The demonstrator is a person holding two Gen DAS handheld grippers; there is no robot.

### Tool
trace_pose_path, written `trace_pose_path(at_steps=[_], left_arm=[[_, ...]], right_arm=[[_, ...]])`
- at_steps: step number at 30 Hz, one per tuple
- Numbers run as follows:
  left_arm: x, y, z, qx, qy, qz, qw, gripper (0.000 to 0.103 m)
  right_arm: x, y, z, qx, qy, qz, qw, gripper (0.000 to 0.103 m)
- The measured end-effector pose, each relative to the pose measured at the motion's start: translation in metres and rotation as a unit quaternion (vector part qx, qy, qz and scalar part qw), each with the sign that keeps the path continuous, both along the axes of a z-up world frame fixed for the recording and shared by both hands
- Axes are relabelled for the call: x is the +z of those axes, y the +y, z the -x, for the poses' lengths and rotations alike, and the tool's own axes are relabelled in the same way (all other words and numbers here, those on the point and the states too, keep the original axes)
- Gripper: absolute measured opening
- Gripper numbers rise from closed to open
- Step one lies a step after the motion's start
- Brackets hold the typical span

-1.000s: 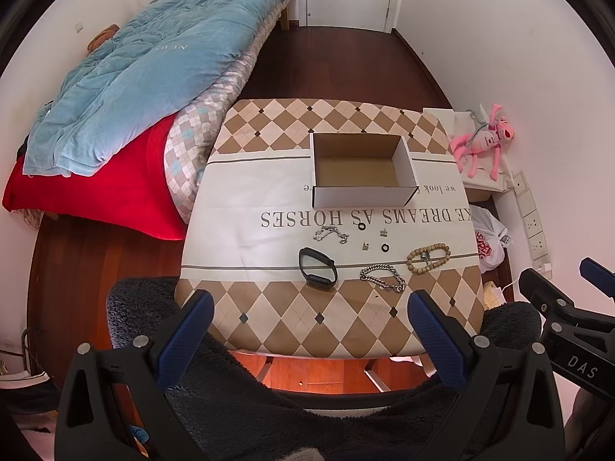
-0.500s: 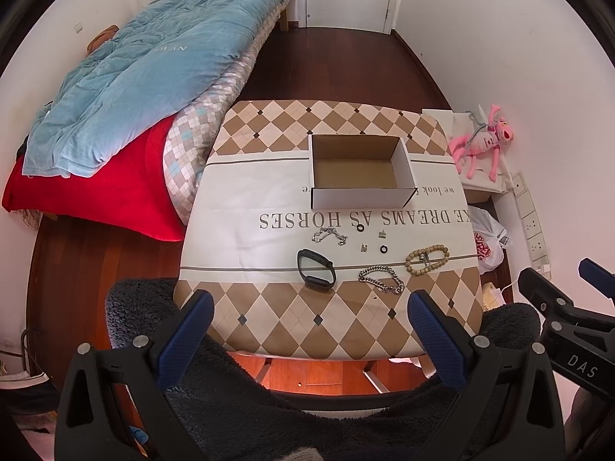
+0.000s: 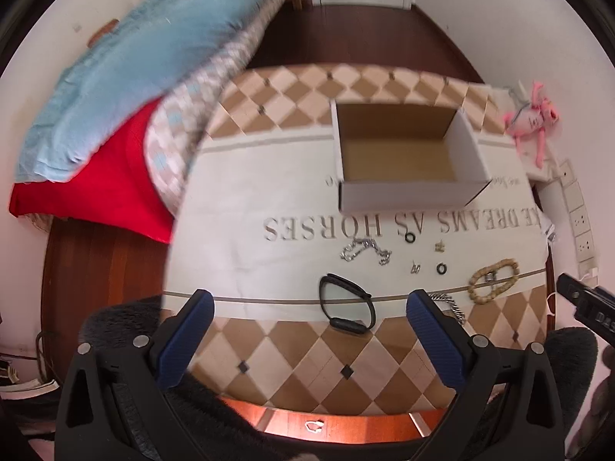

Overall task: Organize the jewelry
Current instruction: 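Grasp the black watch band with the left gripper while the right gripper grasps the wooden-bead bracelet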

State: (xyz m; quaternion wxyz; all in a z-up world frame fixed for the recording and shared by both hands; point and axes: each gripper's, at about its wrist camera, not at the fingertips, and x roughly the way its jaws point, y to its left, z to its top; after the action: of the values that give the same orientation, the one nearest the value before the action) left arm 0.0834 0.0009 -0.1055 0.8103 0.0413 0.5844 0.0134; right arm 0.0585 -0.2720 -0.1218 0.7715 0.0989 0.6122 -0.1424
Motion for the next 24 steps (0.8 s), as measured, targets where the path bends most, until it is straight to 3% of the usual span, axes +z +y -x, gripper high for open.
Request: trace_pose_path(at_steps=[1, 4, 6, 11, 13, 16, 18, 24], left_arm=[[-0.009, -0.001, -0.003, 0.001, 0.007, -0.001, 1.0000, 0.083], [-0.043, 0.001, -0.013, 0.009, 0.051, 0.011, 0.9986, 0.062], [-0.061, 0.006, -0.016, 0.019, 0.075, 0.022, 0.9967, 0.054], [-0.087, 0.016, -0.018, 0.043, 0.111, 0.047, 0.9918, 0.054], [-0.092, 0.018, -0.018, 0.049, 0.119, 0.053, 0.9903, 0.054], [-0.099, 0.023, -0.018, 0.054, 0.127, 0.054, 0.9889, 0.054], [-0.103, 0.025, -0.017, 0.054, 0.134, 0.057, 0.9879, 0.054], [-0.118, 0.027, -0.017, 0.046, 0.148, 0.066, 0.9857, 0.054]], right_arm=[[-0.015, -0.004, -0.003, -0.008, 0.012, -0.009, 1.000, 0.081], [-0.053, -0.015, -0.006, -0.042, 0.032, -0.036, 0.998, 0.070], [-0.072, -0.021, -0.005, -0.064, 0.037, -0.050, 0.996, 0.066], [-0.106, -0.023, -0.007, -0.092, 0.055, -0.071, 0.992, 0.060], [-0.114, -0.020, -0.008, -0.095, 0.041, -0.082, 0.991, 0.056], [-0.118, -0.006, -0.013, -0.069, 0.038, -0.042, 0.996, 0.040], [-0.121, 0.004, -0.012, -0.039, 0.041, -0.030, 0.998, 0.009], [-0.125, 0.022, 0.005, 0.039, 0.072, -0.023, 0.996, 0.010]])
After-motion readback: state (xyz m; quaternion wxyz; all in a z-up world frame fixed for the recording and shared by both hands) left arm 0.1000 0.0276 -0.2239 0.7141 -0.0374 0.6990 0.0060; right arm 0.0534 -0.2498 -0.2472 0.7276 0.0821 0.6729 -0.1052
